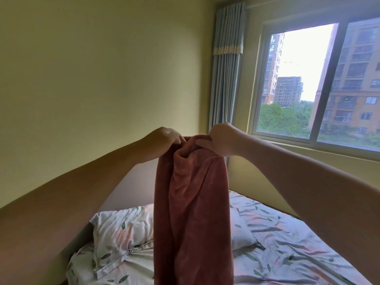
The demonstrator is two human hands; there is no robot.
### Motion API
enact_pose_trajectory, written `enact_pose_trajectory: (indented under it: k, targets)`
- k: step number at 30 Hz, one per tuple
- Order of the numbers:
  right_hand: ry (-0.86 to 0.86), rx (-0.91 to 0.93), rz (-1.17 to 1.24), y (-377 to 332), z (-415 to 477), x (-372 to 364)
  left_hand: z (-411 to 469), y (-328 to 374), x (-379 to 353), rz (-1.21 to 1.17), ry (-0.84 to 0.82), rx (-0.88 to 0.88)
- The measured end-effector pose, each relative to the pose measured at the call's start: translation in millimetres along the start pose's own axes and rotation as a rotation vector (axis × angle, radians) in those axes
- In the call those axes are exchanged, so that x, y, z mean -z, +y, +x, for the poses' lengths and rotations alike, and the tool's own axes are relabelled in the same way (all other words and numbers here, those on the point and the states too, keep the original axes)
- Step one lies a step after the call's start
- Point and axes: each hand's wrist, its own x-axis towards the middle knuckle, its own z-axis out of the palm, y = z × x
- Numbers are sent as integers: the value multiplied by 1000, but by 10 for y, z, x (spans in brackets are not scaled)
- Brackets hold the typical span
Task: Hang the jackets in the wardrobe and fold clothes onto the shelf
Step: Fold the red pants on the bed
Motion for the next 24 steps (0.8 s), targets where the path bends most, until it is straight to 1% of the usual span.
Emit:
enact_pose_trajectory:
  k: [1,3,4,6,7,8,9,10,12,13,14,15,17,20,24]
  targets:
    - [22,-10,8,-1,4,-3,-23,4,1,28,-32,-22]
    - [40,-36,24,-9,-1,22,-78,-7,-37,190,-131,-72]
    - [41,-31,-1,-17,4,36,-112,-5,-85,285,-144,-75]
    - [42,7,-72,-33,8,51,-145,-17,-190,481,-102,-98]
    - [53,10,-65,-34,2,43,-136,-20,-220,510,-83,-121]
    - [60,-22,-9,-21,-23,42,-108,-7,-221,504,-75,-124]
    - [45,-64,86,8,-56,40,-68,11,-193,449,-73,-100]
    - [-5,-83,199,57,-93,33,-32,50,-139,363,-84,-39]
    - [-225,-58,520,158,-175,12,44,158,8,204,-115,68]
    - [-340,-30,675,182,-215,3,64,207,65,161,-144,75]
    - [-418,9,764,190,-252,-12,80,245,106,130,-173,64]
    - [-456,49,778,187,-284,-29,100,262,140,99,-194,45]
    - [-467,82,735,159,-327,-102,144,292,217,45,-189,5]
    - [-396,53,772,173,-396,-56,187,282,360,37,-158,-9]
    - [-302,35,698,172,-381,221,179,273,400,100,-101,19]
